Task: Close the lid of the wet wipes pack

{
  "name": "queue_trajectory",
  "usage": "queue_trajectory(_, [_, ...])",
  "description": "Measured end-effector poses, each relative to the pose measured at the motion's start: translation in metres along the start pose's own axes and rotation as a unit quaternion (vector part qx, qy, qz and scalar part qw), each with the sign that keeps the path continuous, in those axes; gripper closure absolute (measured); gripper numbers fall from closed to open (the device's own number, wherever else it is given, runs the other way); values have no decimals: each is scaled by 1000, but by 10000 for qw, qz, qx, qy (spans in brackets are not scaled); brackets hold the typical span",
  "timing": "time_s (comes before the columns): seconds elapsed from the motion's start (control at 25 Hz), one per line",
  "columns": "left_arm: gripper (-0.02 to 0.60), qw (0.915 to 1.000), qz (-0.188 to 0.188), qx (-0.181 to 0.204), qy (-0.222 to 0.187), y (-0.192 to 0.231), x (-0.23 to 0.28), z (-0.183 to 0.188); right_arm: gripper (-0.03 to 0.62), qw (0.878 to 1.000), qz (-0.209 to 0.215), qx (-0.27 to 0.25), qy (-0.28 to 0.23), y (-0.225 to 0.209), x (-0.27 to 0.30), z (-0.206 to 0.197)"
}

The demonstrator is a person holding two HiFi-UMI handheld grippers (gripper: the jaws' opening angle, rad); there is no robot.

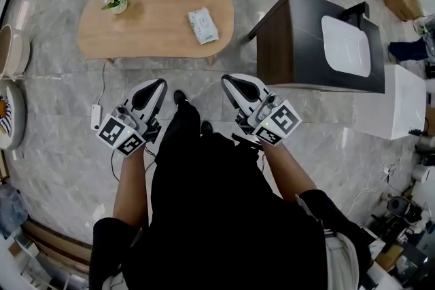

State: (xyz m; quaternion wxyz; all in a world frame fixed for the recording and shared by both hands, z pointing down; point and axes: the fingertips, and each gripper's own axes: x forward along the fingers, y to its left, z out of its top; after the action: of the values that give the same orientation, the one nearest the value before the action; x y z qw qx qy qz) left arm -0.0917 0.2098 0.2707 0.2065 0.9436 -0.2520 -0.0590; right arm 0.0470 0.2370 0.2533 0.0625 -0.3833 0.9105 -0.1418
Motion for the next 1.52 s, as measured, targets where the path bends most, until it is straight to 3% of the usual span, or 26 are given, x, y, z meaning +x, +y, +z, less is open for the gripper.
queue_trajectory(0.4, [565,9987,-295,-353,-230,102,56,46,583,9983,-364,-49,460,-73,93,20])
queue_trajectory(0.64, [565,9962,-363,-768,-169,156,85,41,583,9961,-606,-182,622,-109,123,30])
queue_trajectory(0.88, [565,9954,-347,-882,-134,171,124,33,583,9933,-883,-53,745,-167,119,27])
queue_trajectory(1.32, [565,9963,692,-507,-73,193,198,62,583,9977,-36,84,664,-299,166,51])
queue_trajectory(1.52, [565,9921,1174,-447,21,205,222,62,583,9952,358,190,896,-343,182,37])
